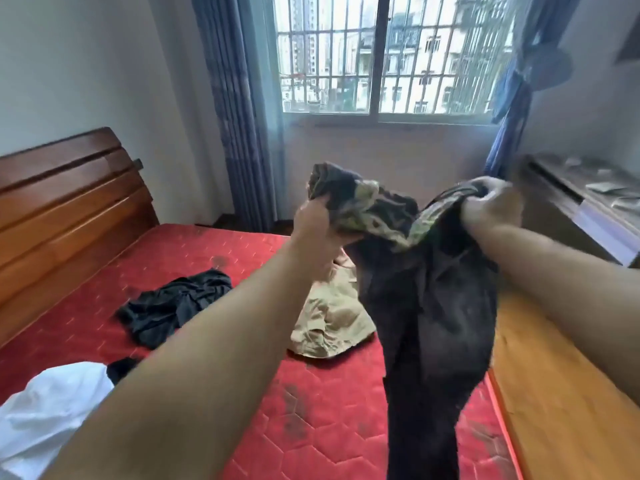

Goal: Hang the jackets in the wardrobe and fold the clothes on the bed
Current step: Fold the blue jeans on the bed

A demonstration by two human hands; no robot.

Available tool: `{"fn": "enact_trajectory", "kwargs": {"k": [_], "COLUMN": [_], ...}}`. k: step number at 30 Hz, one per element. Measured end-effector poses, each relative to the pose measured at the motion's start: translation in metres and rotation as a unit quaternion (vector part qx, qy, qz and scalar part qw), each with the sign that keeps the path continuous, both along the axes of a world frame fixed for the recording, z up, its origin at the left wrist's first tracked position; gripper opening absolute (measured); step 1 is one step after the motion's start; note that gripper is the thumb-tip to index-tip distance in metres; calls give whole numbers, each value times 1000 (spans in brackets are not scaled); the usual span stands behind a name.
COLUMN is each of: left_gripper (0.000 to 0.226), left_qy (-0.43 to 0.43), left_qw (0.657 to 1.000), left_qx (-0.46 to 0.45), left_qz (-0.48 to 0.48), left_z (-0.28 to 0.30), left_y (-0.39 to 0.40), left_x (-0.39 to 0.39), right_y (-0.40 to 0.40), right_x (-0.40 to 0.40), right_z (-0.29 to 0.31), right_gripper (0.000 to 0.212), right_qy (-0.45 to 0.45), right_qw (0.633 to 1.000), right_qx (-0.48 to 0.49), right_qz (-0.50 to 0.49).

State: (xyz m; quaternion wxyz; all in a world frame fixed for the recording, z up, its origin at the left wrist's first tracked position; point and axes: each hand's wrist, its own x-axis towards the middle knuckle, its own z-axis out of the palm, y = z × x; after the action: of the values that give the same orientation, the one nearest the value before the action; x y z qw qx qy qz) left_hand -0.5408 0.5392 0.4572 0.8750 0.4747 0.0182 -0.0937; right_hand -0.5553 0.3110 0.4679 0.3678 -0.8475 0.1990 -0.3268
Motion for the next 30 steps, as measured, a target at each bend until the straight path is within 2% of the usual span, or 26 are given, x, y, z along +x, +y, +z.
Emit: {"fn": "enact_trajectory", "kwargs": {"k": [3, 5, 7, 9, 12, 16, 19, 22, 23, 27, 30], "left_gripper": [53, 48, 45, 44, 39, 26, 29, 21, 18, 21, 11], "left_qy": [-106, -170, -186, -176, -85, 18, 169, 266, 288, 370, 334], "left_qw": [994, 984, 981, 984, 994, 986, 955, 914, 899, 821, 791], "left_qx": [-12, -47, -39, -27, 11, 37, 124, 250, 286, 429, 511], "left_qz": [-9, -23, -25, -5, 62, 164, 209, 179, 166, 75, 23], "left_z": [87, 121, 133, 120, 65, -72, -197, -312, -345, -447, -502], "left_y": [12, 21, 27, 29, 27, 25, 32, 46, 52, 85, 104], "left_x": [18, 21, 20, 19, 19, -4, -51, -111, -133, -216, -270], "right_y": [2, -1, -6, -7, -7, -3, 15, 43, 51, 84, 92], "right_x": [15, 6, -11, -25, -41, -68, -98, -142, -157, -230, -281], "right_z": [117, 167, 185, 171, 103, -43, -170, -290, -325, -447, -501], "right_gripper": [41, 44, 46, 50, 37, 15, 28, 15, 14, 20, 16], "right_qy": [-117, -167, -193, -155, -82, 29, 152, 340, 375, 485, 511], "right_qw": [992, 977, 955, 932, 896, 864, 855, 791, 777, 727, 697], "right_qx": [-55, -131, -224, -327, -437, -499, -472, -466, -457, -389, -385], "right_qz": [9, 11, 0, -7, -17, 59, 155, 201, 215, 292, 324]}}
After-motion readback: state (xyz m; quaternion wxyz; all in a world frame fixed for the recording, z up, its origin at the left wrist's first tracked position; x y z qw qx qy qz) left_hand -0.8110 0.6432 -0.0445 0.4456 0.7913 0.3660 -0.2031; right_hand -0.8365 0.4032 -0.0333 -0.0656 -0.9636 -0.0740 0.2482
